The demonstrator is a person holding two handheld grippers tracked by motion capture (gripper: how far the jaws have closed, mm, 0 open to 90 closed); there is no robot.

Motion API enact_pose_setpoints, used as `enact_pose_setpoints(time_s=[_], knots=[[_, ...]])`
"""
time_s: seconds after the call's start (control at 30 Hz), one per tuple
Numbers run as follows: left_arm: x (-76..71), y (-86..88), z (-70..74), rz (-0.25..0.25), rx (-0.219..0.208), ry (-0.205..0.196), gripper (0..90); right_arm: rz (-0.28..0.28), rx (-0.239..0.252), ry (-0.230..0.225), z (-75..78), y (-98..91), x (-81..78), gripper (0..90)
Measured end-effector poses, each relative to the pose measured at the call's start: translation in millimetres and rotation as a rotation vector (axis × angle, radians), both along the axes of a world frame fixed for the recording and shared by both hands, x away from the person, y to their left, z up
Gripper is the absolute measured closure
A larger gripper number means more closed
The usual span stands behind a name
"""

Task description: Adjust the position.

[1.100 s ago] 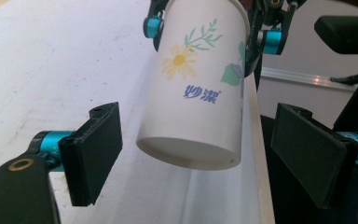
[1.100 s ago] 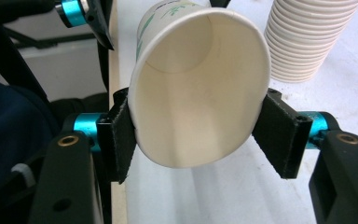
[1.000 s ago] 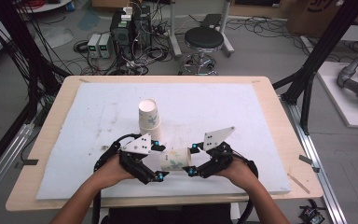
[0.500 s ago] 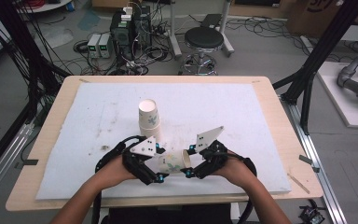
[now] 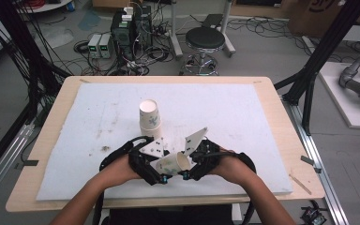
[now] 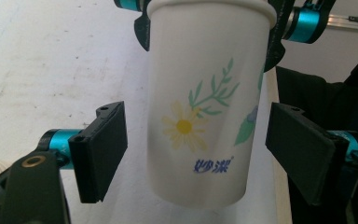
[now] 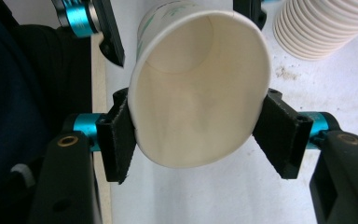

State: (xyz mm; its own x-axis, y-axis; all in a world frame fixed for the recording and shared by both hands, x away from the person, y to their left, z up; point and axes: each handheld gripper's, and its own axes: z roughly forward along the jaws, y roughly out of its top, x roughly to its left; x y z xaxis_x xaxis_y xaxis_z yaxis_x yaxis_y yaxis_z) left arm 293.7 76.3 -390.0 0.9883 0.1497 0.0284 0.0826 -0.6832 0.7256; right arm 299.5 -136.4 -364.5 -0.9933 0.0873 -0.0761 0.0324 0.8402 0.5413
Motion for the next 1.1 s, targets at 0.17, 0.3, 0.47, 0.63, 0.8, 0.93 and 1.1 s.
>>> enact_pose_setpoints(time_s=[0.17,0.3,0.47,0.63,0.8,0.93,1.1], knots=[[0.9,-3.5,-1.5,-0.006,0.017,0.011,24.0,0.022,-0.046,-0.021,4.4,7.1,-0.5,35.4],[1.5,-7.0,-3.7,-0.016,0.034,0.030,26.8,0.028,-0.078,-0.023,3.7,11.6,-1.8,35.4],[2.4,-8.6,-5.3,-0.045,0.046,0.047,36.8,0.043,-0.110,-0.024,0.4,16.0,-3.7,35.3],[1.0,-10.9,-7.0,-0.065,0.043,0.060,37.6,0.067,-0.099,-0.024,2.3,19.1,-5.7,35.4],[0.6,-8.3,-6.5,-0.050,0.007,0.051,38.5,0.059,-0.082,-0.015,4.6,16.9,-4.7,34.1],[2.2,-3.4,-5.6,-0.028,-0.029,0.050,38.4,0.018,-0.008,-0.020,8.5,11.9,-2.4,22.0],[3.3,7.4,-9.8,0.014,-0.082,0.068,37.3,-0.029,0.122,0.002,15.5,-4.6,0.5,21.6]])
